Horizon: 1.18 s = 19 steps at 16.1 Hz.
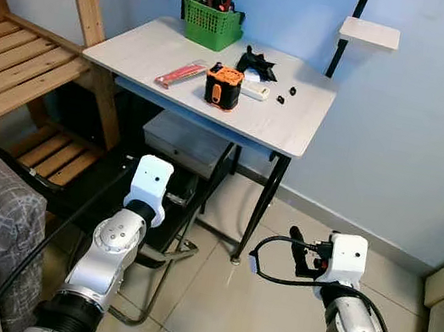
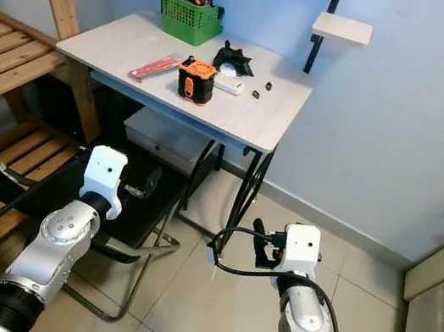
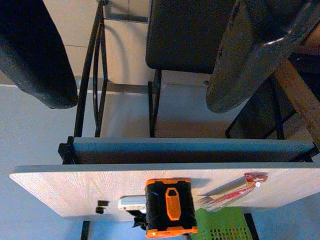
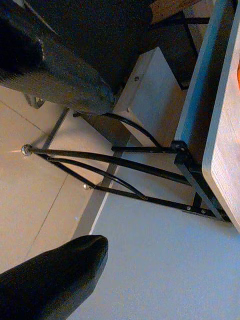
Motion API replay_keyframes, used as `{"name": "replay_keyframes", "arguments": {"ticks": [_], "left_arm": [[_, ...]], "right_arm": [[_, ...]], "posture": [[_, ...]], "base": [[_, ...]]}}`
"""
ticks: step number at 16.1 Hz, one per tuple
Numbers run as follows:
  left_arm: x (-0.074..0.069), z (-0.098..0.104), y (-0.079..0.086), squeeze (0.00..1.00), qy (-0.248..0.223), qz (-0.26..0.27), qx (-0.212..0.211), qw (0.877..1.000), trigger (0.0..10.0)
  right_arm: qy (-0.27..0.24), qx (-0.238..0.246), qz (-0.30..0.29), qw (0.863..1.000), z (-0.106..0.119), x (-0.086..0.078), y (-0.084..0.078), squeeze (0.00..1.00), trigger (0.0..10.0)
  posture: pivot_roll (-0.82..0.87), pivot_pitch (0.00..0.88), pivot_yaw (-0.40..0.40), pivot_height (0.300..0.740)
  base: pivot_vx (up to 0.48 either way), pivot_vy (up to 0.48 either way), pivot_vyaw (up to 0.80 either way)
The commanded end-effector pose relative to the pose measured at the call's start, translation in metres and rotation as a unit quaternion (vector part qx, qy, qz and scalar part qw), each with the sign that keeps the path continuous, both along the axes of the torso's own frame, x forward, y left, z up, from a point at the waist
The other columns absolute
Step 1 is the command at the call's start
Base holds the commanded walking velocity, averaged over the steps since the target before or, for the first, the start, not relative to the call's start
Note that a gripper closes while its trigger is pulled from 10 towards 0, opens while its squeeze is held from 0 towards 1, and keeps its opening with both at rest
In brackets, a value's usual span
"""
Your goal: Clean up the room
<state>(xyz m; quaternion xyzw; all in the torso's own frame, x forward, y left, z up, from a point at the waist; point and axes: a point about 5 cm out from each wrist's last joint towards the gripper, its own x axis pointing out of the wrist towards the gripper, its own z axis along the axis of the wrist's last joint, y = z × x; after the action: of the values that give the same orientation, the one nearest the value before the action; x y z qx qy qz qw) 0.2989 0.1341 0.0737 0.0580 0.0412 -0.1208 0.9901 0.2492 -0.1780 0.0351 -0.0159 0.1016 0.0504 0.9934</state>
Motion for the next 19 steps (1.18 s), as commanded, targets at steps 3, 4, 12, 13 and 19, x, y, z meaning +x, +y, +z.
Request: {"name": "replay_keyframes", "arguments": {"ticks": [3, 4, 12, 13, 19], "left_arm": [[0.0288, 0.0331, -0.0048, 0.0, -0.021, -0.009, -0.061, 0.998, 10.0], [0.0285, 0.0332, -0.005, 0.0, -0.021, -0.011, -0.062, 0.998, 10.0], [0.0293, 0.0311, -0.0058, 0.0, -0.016, -0.013, -0.056, 0.998, 10.0], [0.0293, 0.0311, -0.0058, 0.0, -0.016, -0.013, -0.056, 0.998, 10.0], [0.0293, 0.0311, -0.0058, 0.0, -0.016, -0.013, -0.056, 0.998, 10.0]], "right_arm": [[-0.065, 0.023, -0.04, 0.997, 0.0447, 0.0376, 0.0142, 0.0, 10.0], [-0.065, 0.027, -0.041, 0.997, 0.045, 0.0383, 0.0138, 0.0, 10.0], [-0.033, 0.019, -0.047, 0.998, 0.0419, 0.0413, 0.0199, 0.0, 10.0], [-0.033, 0.019, -0.047, 0.998, 0.0419, 0.0413, 0.0199, 0.0, 10.0], [-0.033, 0.019, -0.047, 0.998, 0.0419, 0.0413, 0.0199, 0.0, 10.0]], "posture": [[0.09, 0.0, -0.002, 0.74], [0.09, 0.0, -0.001, 0.74], [0.08, 0.0, 0.002, 0.74], [0.08, 0.0, 0.002, 0.74], [0.08, 0.0, 0.002, 0.74]], "base": [[0.0, 0.0, 0.0], [0.0, 0.0, 0.0], [0.0, 0.0, 0.0], [0.0, 0.0, 0.0], [0.0, 0.0, 0.0]]}}
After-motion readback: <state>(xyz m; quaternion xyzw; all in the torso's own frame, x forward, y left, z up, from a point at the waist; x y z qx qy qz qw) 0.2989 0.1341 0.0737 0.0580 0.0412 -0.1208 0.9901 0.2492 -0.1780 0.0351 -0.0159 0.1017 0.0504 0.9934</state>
